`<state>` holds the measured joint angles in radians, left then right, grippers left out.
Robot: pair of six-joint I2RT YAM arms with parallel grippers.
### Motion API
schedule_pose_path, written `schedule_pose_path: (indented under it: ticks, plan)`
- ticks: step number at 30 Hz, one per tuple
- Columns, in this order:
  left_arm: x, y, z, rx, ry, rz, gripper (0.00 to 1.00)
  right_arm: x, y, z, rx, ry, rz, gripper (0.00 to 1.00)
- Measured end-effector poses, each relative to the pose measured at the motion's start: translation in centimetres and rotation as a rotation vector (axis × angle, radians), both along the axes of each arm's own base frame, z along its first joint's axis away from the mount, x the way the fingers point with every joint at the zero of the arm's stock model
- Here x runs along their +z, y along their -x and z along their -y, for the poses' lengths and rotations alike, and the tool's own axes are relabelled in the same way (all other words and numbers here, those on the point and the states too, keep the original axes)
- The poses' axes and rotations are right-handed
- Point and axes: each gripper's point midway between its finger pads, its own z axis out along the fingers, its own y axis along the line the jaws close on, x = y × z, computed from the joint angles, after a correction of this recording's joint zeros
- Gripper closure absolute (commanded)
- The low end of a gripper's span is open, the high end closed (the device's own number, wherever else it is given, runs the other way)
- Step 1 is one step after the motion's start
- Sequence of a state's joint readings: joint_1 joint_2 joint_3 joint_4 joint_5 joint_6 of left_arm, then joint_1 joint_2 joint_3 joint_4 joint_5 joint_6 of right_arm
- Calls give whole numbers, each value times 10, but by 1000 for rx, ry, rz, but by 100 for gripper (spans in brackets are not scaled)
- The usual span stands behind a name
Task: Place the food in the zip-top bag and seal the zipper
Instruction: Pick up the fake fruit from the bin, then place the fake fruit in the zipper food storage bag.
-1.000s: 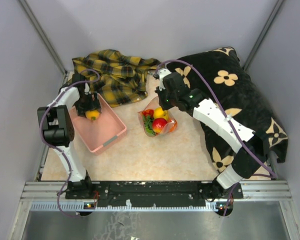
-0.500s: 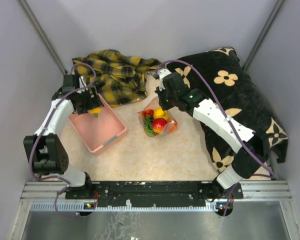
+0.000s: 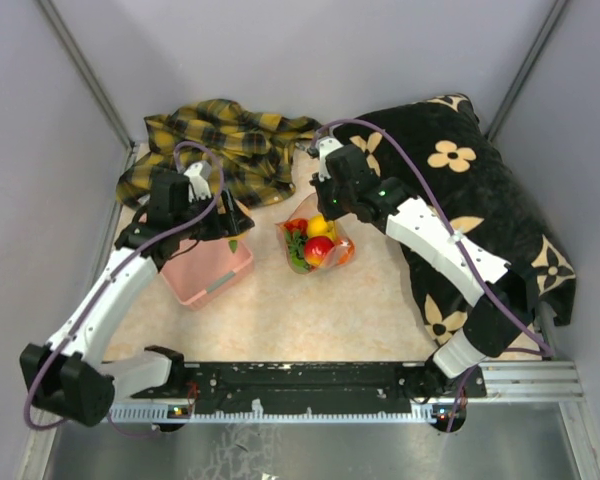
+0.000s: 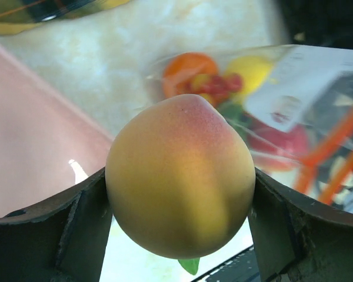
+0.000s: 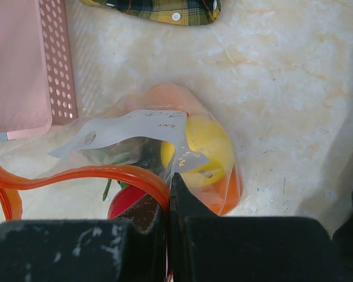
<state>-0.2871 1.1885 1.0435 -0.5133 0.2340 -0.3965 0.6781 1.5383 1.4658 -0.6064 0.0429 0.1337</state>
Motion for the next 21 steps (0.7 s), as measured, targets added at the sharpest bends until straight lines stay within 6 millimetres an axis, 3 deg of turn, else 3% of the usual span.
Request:
schedule_pose_path:
  ticks: [5, 10, 14, 17, 21]
  plan:
    - [47, 19, 38, -86, 125, 137, 37, 0, 0, 0, -5, -6, -4, 100]
    - [72, 33, 67, -161, 203, 200, 37, 0, 1, -1, -10, -12, -9, 100]
    - [84, 44, 91, -222, 244, 234, 37, 0, 1, -1, -13, -15, -12, 100]
    - [90, 58, 120, -295, 265, 262, 37, 0, 1, -1, -14, -18, -14, 100]
    - [80, 68, 154, -349, 243, 276, 37, -1, 2, -1, -14, -15, -18, 100]
